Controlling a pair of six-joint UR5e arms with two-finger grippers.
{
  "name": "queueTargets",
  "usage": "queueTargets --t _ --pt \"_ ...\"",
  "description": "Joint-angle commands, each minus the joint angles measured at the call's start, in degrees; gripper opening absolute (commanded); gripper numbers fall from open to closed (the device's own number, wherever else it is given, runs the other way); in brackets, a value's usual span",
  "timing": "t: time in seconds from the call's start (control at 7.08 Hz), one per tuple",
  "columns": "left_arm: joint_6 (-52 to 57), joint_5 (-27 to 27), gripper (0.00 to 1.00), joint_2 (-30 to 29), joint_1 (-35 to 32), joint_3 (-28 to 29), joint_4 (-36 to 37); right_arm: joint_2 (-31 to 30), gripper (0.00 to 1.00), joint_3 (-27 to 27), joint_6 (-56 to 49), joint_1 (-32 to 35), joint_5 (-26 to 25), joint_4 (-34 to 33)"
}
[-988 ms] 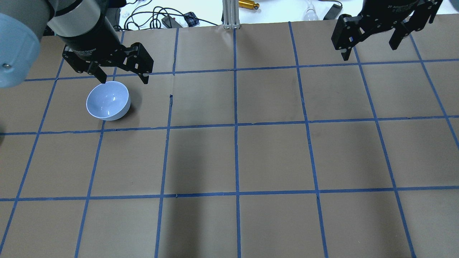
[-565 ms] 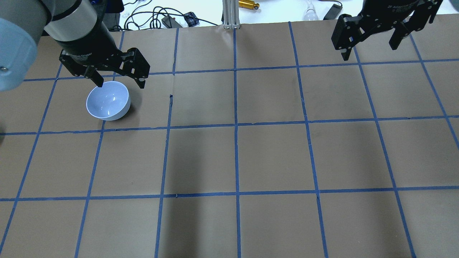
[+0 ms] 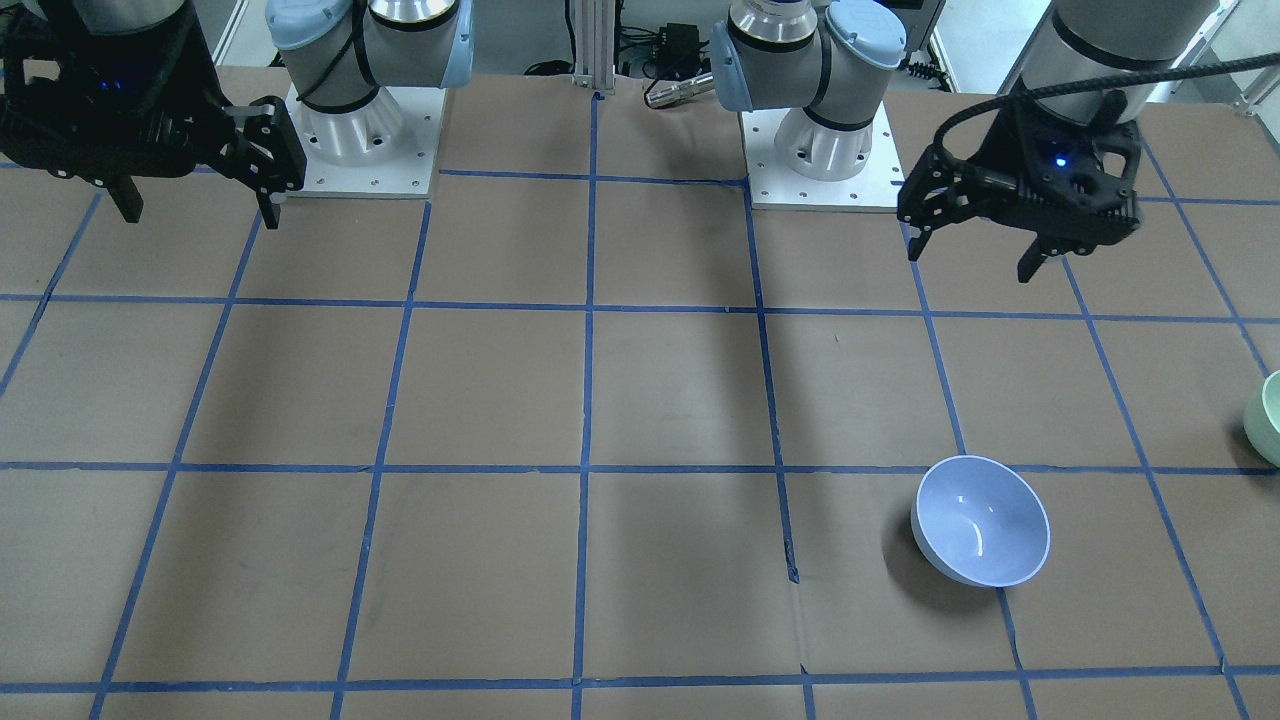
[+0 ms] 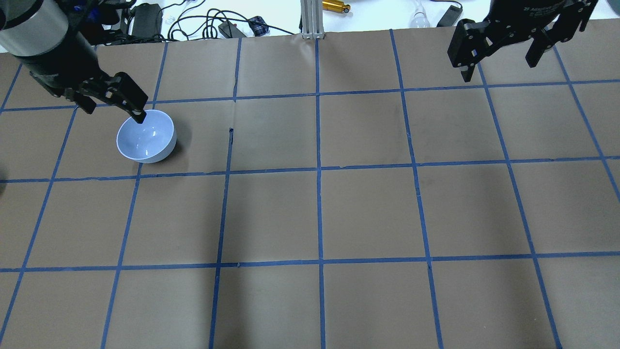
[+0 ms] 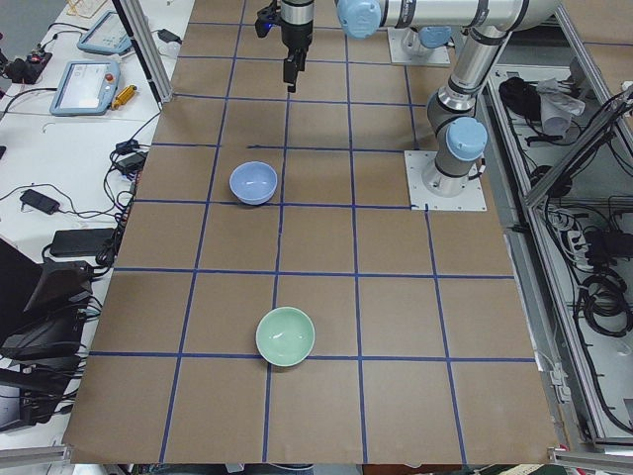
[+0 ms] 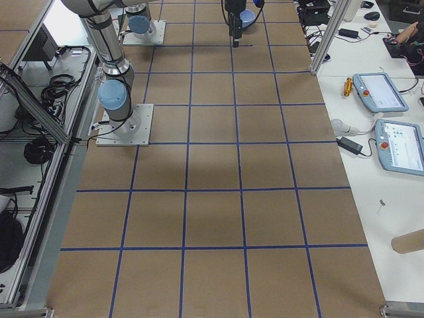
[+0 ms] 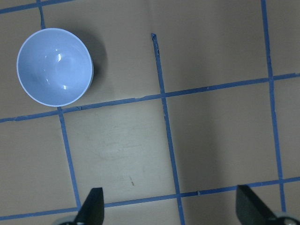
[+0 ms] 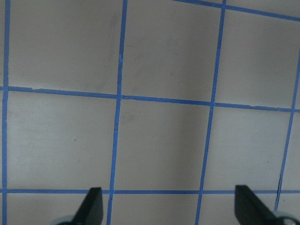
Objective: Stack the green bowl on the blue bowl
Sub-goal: 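Swing the left arm out of view toward the table edge nearest the robot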
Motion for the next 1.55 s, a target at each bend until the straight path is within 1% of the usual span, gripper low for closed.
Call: queueTargets --t 0.0,0.28,0.56,0.71,0.99,1.13,1.27,1.41 --pt "15.5 -0.2 1.00 0.1 9.5 -1.6 0.2 0.0 1.00 0.0 0.0 0.0 0.0 0.0" --pt "31.9 -1.0 1.00 -1.6 21.6 -2.1 0.3 0.0 1.00 0.0 0.0 0.0 0.0 0.0" --pt "46.6 -1.0 1.00 -3.2 31.2 -3.0 0.5 0.0 1.00 0.0 0.0 0.0 0.0 0.0" --pt "55.1 -0.8 1.00 -4.7 36.2 -3.9 2.3 0.0 1.00 0.0 0.0 0.0 0.0 0.0" --pt "73.7 -2.1 1.00 -10.1 44.6 -5.5 10.1 0.0 1.00 0.0 0.0 0.0 0.0 0.0" --pt "81.7 -2.0 1.00 -13.5 46.9 -5.0 15.3 0.0 1.00 0.0 0.0 0.0 0.0 0.0" --pt "90.5 -2.1 1.00 -16.9 48.5 -4.4 22.7 0.0 1.00 0.0 0.0 0.0 0.0 0.0" --pt "97.2 -2.3 1.00 -19.5 50.0 -3.8 27.4 0.0 1.00 0.0 0.0 0.0 0.0 0.0"
